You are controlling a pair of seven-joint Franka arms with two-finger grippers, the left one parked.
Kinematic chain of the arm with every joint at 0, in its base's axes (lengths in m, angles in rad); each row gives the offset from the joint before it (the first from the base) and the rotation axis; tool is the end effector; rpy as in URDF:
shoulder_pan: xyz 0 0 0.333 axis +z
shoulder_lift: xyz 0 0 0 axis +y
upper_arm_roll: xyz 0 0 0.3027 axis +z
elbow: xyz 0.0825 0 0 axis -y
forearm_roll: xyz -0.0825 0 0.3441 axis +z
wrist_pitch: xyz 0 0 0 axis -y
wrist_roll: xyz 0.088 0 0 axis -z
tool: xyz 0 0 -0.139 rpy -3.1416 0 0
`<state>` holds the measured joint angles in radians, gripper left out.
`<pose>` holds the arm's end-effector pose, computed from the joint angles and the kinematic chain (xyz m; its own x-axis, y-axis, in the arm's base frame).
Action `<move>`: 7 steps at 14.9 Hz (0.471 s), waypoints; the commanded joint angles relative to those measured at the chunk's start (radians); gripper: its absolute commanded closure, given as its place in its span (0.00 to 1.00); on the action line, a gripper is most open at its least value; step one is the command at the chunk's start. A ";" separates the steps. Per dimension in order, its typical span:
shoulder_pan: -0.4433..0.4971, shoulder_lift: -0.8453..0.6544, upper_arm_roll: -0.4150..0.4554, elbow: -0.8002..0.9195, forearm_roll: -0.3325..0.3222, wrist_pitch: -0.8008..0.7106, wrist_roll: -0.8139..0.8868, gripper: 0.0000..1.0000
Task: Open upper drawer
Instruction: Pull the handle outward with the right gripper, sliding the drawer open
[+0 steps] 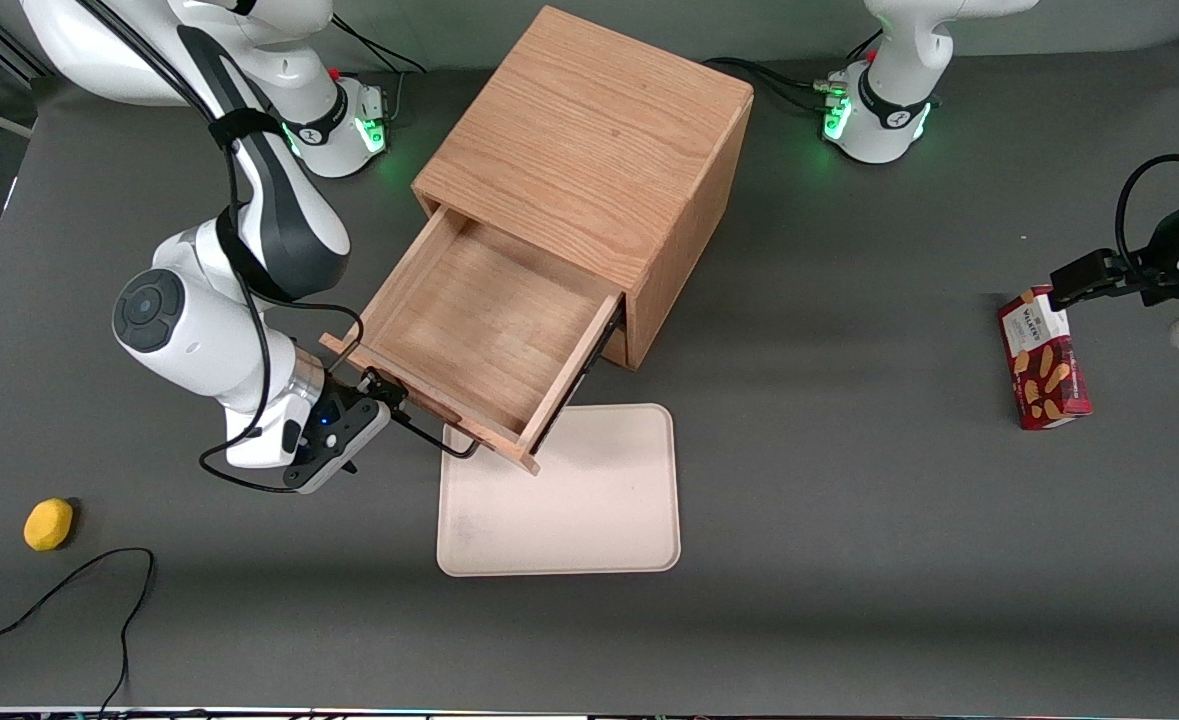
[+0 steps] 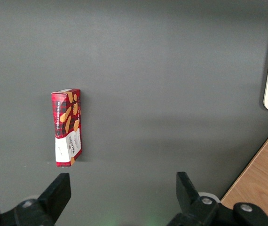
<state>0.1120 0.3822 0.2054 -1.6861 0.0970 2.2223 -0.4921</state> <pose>0.6095 0.1931 0.3727 0.7293 0.6508 0.2110 0.6753 -0.7342 -0.0694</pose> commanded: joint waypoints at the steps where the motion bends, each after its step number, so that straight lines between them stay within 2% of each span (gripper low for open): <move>1: 0.006 0.015 -0.017 0.026 -0.008 0.027 -0.002 0.00; 7: 0.012 0.007 -0.014 0.025 0.016 -0.001 -0.003 0.00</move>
<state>0.1131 0.3827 0.2048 -1.6846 0.1010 2.2209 -0.4923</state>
